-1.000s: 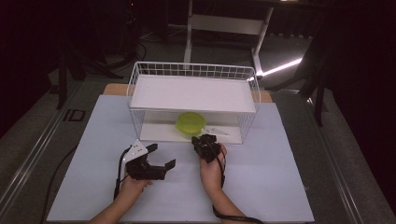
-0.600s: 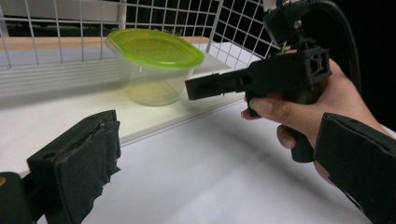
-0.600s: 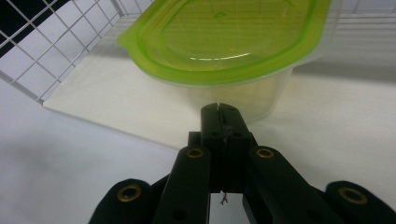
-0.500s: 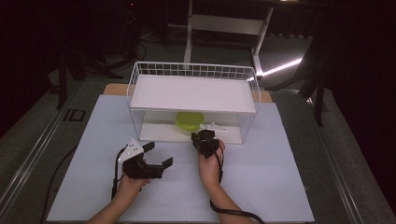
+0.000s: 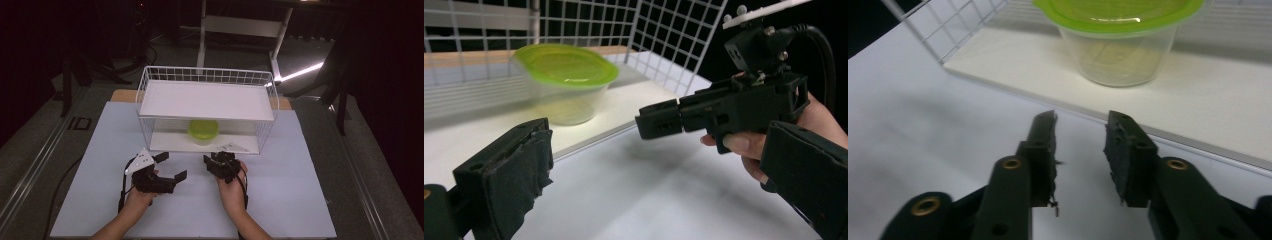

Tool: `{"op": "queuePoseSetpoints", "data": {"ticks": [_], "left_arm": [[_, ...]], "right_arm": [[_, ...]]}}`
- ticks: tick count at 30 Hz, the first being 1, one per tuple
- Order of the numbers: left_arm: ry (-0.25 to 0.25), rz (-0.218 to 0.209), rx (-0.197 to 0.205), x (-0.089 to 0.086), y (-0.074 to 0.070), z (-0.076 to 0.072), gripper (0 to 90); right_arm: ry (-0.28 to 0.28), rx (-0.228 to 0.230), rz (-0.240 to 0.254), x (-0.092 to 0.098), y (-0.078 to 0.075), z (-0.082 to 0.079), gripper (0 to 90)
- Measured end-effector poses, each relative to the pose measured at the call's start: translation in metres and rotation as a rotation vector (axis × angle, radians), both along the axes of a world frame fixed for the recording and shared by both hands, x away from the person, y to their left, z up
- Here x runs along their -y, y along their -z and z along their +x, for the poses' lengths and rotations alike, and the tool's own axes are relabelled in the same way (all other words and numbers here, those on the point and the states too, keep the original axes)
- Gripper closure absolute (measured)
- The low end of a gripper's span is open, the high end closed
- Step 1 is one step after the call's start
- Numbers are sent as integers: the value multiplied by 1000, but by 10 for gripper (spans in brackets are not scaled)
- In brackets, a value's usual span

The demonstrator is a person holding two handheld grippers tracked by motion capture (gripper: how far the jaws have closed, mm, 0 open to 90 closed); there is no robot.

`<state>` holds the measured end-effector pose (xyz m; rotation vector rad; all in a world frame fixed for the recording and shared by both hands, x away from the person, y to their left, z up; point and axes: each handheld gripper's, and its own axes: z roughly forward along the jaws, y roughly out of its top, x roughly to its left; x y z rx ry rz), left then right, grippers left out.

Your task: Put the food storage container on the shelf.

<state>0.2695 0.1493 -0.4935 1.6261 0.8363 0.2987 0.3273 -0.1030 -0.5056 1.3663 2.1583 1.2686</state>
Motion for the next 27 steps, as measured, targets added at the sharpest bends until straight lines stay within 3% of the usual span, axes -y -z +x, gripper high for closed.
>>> {"op": "queuePoseSetpoints", "data": {"ticks": [2, 3, 5, 13, 18, 20, 27], "left_arm": [[11, -7, 6, 1, -2, -1, 15], [11, -7, 6, 1, -2, -1, 15], [15, -7, 6, 2, -4, -1, 15], [32, 18, 8, 7, -9, -4, 15], [47, 14, 8, 6, -9, -7, 15], [53, 21, 7, 3, -10, -11, 15], [52, 31, 11, -8, -13, -19, 15]], "right_arm": [[-12, 16, 9, 4, -4, -5, 514], [-12, 16, 9, 4, -4, -5, 514], [-19, 26, 52, 11, -10, -11, 402], [-71, 17, 77, 20, -15, -19, 207], [-89, 42, 69, 25, -18, -25, 188], [-94, 40, 100, 32, -21, -31, 176], [-127, 82, 71, 44, -28, -47, 177]]}}
